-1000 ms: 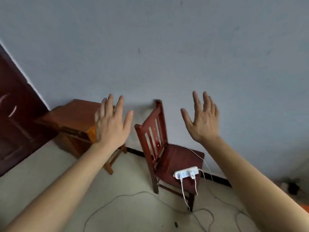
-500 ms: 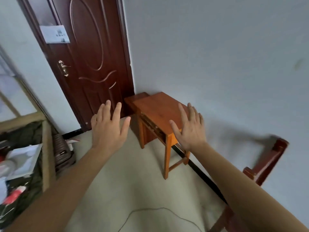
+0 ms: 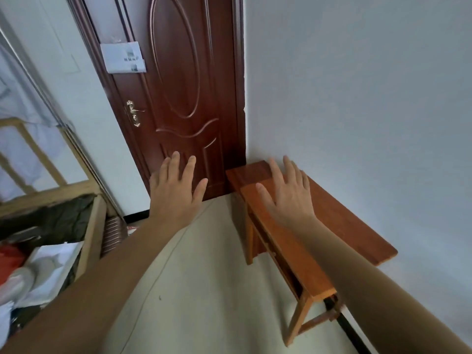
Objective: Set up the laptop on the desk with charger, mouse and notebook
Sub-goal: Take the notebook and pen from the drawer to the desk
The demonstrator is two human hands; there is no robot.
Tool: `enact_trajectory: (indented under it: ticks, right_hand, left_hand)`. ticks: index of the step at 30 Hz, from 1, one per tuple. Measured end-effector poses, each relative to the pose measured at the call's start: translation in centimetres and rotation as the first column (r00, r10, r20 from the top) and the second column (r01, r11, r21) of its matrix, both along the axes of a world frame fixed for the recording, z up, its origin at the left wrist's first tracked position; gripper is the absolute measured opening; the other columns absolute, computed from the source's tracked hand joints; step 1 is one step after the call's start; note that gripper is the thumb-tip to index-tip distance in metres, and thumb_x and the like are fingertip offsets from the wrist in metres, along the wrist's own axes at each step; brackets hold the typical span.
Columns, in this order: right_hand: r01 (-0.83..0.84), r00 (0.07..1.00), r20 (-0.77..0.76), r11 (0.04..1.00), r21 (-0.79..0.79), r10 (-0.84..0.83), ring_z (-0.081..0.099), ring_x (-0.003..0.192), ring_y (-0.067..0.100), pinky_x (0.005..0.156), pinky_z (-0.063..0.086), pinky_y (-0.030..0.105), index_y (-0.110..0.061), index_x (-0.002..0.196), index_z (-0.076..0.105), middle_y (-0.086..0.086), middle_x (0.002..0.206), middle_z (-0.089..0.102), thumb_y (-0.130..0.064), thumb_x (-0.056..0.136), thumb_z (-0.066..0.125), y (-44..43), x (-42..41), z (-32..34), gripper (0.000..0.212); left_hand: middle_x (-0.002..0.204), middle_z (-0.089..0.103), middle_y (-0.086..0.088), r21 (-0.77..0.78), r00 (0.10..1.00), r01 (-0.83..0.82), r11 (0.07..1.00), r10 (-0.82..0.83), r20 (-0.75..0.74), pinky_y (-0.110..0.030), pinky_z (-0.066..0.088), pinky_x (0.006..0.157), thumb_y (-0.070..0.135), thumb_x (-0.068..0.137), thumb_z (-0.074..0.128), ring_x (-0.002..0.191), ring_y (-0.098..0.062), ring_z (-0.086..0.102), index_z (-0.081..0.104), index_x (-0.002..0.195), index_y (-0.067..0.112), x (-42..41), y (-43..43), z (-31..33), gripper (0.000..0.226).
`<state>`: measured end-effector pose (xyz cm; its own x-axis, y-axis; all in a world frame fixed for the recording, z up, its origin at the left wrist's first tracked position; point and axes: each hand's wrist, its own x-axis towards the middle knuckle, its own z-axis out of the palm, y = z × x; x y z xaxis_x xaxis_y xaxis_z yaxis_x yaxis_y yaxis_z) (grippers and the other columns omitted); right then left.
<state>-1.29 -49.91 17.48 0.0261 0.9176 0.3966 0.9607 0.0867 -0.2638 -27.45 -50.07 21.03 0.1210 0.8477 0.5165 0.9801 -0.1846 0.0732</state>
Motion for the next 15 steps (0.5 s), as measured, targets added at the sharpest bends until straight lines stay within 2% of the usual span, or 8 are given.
enact_trajectory:
  ticks: [3,5,8,11,15]
  right_hand:
    - [-0.004,1.000,-0.001,1.000,0.000,0.004,0.008,0.156,0.031,0.125,0.008,0.053,-0.036,0.158,0.006,0.008,0.169,0.009,-0.069,0.100,0.017,7.2,-0.1,1.2,0.068]
    - [-0.011,1.000,-0.008,0.999,-0.031,0.011,0.006,0.156,0.030,0.123,0.002,0.050,-0.038,0.158,0.003,0.007,0.169,0.006,-0.069,0.100,0.019,11.3,-0.9,0.8,0.068]
    - [-0.031,0.998,0.061,0.998,-0.057,0.035,0.004,0.157,0.030,0.118,-0.006,0.047,-0.039,0.158,-0.001,0.005,0.170,0.004,-0.072,0.099,0.016,17.9,-2.1,-0.5,0.069]
    - [-0.005,0.998,0.067,0.995,-0.097,0.012,0.007,0.156,0.032,0.122,0.002,0.052,-0.040,0.157,-0.001,0.006,0.170,0.006,-0.074,0.097,0.013,25.1,-3.4,-2.1,0.071]
    - [0.059,0.997,0.052,0.995,-0.077,-0.055,0.012,0.155,0.035,0.122,0.007,0.052,-0.036,0.159,0.003,0.011,0.169,0.010,-0.070,0.099,0.020,34.3,-5.2,-2.9,0.071]
  left_hand:
    - [0.157,0.032,-0.022,-0.001,1.000,-0.001,1.000,0.001,-0.025,-0.062,0.034,0.108,0.053,0.100,0.033,0.143,-0.040,0.031,0.039,0.150,0.016,0.1,6.5,0.6,0.063]
    - [0.156,0.033,-0.022,-0.010,1.000,-0.024,1.000,0.023,-0.008,-0.062,0.035,0.107,0.054,0.100,0.031,0.143,-0.040,0.031,0.038,0.151,0.017,-0.7,10.5,0.0,0.063]
    - [0.157,0.032,-0.022,-0.055,0.999,-0.037,0.998,0.037,-0.004,-0.064,0.035,0.107,0.055,0.099,0.029,0.143,-0.041,0.030,0.037,0.151,0.018,-2.3,16.7,-1.5,0.064]
    - [0.157,0.031,-0.023,-0.123,0.998,-0.056,0.991,0.060,0.024,-0.064,0.034,0.108,0.055,0.101,0.027,0.144,-0.042,0.028,0.034,0.152,0.019,-4.7,23.8,-3.6,0.063]
    - [0.157,0.029,-0.024,-0.110,1.000,-0.009,0.994,0.010,0.008,-0.063,0.036,0.107,0.056,0.101,0.026,0.143,-0.042,0.029,0.030,0.154,0.019,-7.2,33.3,-4.6,0.065]
